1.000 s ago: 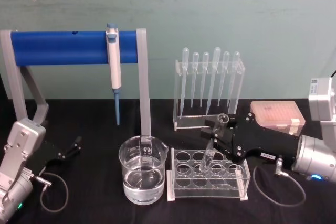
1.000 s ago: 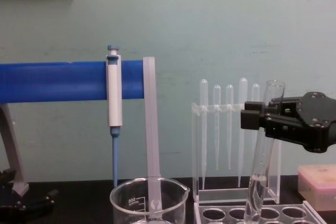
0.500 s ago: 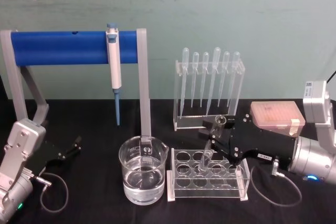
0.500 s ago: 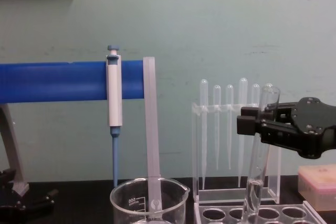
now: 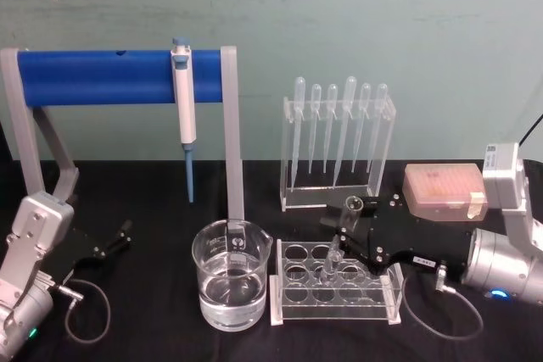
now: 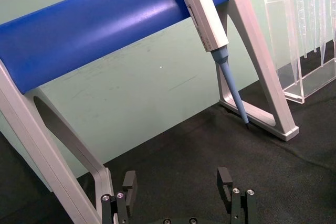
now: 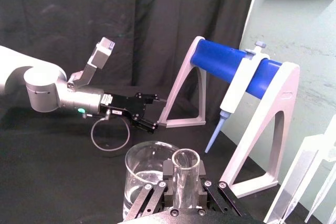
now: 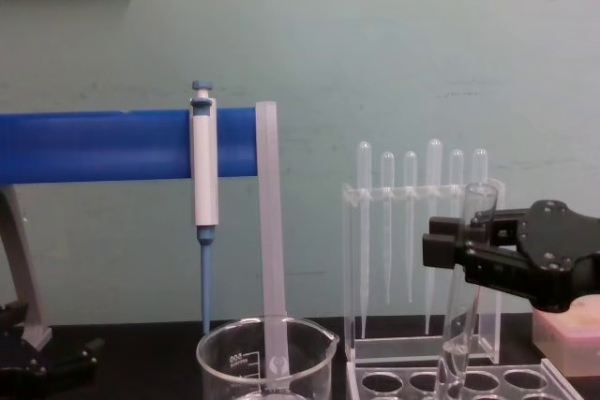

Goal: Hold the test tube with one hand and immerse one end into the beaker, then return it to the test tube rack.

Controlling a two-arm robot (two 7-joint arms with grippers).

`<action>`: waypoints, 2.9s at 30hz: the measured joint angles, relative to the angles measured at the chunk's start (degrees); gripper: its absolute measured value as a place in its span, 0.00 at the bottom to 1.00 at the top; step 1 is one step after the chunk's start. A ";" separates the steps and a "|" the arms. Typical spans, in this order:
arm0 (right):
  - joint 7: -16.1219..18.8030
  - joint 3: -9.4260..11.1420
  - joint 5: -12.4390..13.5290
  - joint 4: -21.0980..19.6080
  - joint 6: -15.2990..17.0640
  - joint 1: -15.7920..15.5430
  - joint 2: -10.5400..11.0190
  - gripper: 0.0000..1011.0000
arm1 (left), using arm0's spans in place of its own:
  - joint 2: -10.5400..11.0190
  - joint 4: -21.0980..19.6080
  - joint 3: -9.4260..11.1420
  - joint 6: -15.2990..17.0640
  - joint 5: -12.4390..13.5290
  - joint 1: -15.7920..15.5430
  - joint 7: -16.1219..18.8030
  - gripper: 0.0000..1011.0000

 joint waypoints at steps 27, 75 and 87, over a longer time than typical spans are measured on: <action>1.95 -0.82 -2.13 3.66 -5.34 -1.19 -1.81 0.22 | 0.00 0.00 0.00 0.00 0.00 0.00 0.00 0.99; 1.34 0.65 -3.78 7.26 -9.37 -2.53 -3.96 0.22 | 0.00 0.00 0.00 0.00 0.00 0.00 0.00 0.99; 1.40 0.67 -3.75 7.25 -9.38 -2.51 -3.96 0.25 | 0.00 0.00 0.00 0.00 0.00 0.00 0.00 0.99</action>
